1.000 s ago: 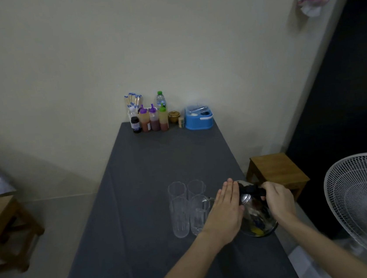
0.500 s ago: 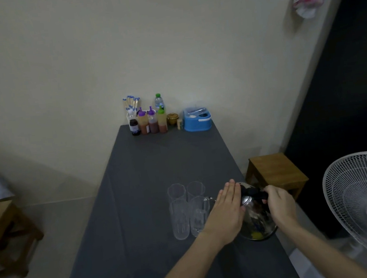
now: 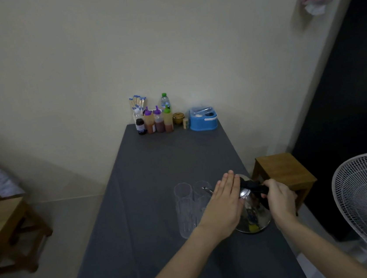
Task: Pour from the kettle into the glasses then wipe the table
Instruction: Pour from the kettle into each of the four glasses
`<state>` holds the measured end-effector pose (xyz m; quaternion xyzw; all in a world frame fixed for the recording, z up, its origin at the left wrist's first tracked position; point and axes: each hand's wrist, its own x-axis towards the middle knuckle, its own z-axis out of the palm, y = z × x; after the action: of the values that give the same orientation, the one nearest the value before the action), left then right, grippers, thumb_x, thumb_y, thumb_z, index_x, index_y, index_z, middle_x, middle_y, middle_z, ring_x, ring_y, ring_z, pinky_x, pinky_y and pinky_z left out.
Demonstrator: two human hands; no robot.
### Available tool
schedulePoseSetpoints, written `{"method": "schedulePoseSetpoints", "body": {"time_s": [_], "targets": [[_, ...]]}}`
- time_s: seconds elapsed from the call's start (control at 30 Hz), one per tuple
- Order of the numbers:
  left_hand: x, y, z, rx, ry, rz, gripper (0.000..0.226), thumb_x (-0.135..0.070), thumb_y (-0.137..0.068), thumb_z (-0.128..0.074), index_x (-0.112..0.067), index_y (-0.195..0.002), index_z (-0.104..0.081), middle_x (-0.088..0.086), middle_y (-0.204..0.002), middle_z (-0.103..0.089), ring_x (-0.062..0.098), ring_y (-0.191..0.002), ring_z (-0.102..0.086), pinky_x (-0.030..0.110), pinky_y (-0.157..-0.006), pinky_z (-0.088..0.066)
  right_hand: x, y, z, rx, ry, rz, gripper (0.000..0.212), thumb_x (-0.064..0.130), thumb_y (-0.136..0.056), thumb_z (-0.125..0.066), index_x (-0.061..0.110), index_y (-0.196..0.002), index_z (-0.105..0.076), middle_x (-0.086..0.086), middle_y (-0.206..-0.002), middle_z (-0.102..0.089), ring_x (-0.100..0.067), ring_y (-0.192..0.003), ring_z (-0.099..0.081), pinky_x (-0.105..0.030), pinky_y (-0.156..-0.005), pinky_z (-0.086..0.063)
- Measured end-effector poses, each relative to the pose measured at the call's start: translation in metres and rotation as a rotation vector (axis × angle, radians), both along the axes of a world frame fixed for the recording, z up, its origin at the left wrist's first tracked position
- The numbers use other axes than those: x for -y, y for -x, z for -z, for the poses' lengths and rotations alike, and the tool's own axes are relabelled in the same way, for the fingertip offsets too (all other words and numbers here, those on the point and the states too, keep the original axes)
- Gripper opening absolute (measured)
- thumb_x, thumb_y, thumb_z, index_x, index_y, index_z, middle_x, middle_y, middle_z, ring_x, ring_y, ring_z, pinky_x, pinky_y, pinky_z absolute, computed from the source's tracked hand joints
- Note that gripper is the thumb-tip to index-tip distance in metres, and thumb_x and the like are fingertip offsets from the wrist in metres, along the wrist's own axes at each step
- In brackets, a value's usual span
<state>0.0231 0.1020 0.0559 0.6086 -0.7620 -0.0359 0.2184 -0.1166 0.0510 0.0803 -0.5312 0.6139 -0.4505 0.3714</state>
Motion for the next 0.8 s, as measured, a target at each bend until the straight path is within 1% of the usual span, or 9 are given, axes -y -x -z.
{"method": "schedulePoseSetpoints", "body": {"time_s": [0.07,0.17,0.27,0.37,0.43,0.57,0.8], "targets": [[-0.004,-0.005,0.001,-0.012,-0.006,-0.024,0.063,-0.036,-0.096,-0.010,-0.005,-0.150,-0.002,0.013,-0.159,0.003,0.023,-0.147,0.004,0.032,-0.117,0.009,0.001,-0.006,0.000,-0.047,0.014,-0.036,0.033,0.019,-0.093,-0.043,0.012,-0.069,-0.063,-0.006,-0.069,-0.061,-0.019,-0.068,-0.055,-0.036,-0.068,-0.042],[-0.010,-0.010,0.002,-0.050,-0.026,-0.053,0.062,-0.036,-0.097,-0.011,-0.006,-0.150,0.000,0.011,-0.159,0.006,0.021,-0.147,0.007,0.030,-0.118,0.006,0.004,-0.014,0.001,-0.129,0.042,-0.076,0.035,0.019,-0.093,-0.042,0.006,-0.070,-0.065,-0.008,-0.068,-0.062,-0.020,-0.066,-0.056,-0.033,-0.062,-0.040],[-0.014,-0.014,0.004,-0.109,-0.043,-0.075,0.059,-0.033,-0.101,-0.018,-0.008,-0.150,0.003,0.008,-0.159,0.009,0.018,-0.146,0.010,0.029,-0.118,0.007,0.006,-0.019,0.002,-0.187,0.071,-0.105,0.036,0.018,-0.093,-0.042,0.008,-0.064,-0.062,-0.005,-0.062,-0.060,-0.018,-0.063,-0.054,-0.031,-0.059,-0.037],[-0.018,-0.015,0.006,-0.134,-0.069,-0.086,0.064,-0.043,-0.098,-0.010,-0.008,-0.149,0.006,0.008,-0.158,0.012,0.016,-0.146,0.012,0.027,-0.118,0.008,0.006,-0.024,0.000,-0.242,0.094,-0.129,0.036,0.018,-0.094,-0.042,0.010,-0.065,-0.063,-0.004,-0.063,-0.061,-0.015,-0.061,-0.054,-0.028,-0.055,-0.036],[-0.019,-0.016,0.008,-0.144,-0.071,-0.093,0.065,-0.043,-0.098,-0.012,-0.008,-0.149,0.006,0.006,-0.157,0.014,0.016,-0.146,0.012,0.028,-0.119,0.007,0.007,-0.025,0.000,-0.282,0.108,-0.138,0.037,0.018,-0.094,-0.043,0.006,-0.067,-0.065,-0.006,-0.064,-0.064,-0.015,-0.060,-0.054,-0.027,-0.054,-0.035],[-0.020,-0.016,0.009,-0.177,-0.055,-0.105,0.059,-0.030,-0.103,-0.021,-0.008,-0.149,0.006,0.006,-0.157,0.013,0.017,-0.146,0.012,0.026,-0.117,0.010,0.010,-0.026,-0.002,-0.325,0.127,-0.151,0.038,0.018,-0.093,-0.044,0.003,-0.066,-0.065,-0.010,-0.064,-0.066,-0.022,-0.062,-0.057,-0.031,-0.059,-0.038],[-0.020,-0.013,0.002,-0.210,-0.029,-0.107,0.058,-0.026,-0.104,-0.025,-0.007,-0.149,0.006,0.007,-0.158,0.012,0.016,-0.146,0.012,0.023,-0.114,0.014,0.014,-0.025,-0.003,-0.327,0.136,-0.152,0.038,0.020,-0.092,-0.044,0.003,-0.064,-0.065,-0.010,-0.063,-0.065,-0.024,-0.063,-0.059,-0.035,-0.062,-0.042]]}}
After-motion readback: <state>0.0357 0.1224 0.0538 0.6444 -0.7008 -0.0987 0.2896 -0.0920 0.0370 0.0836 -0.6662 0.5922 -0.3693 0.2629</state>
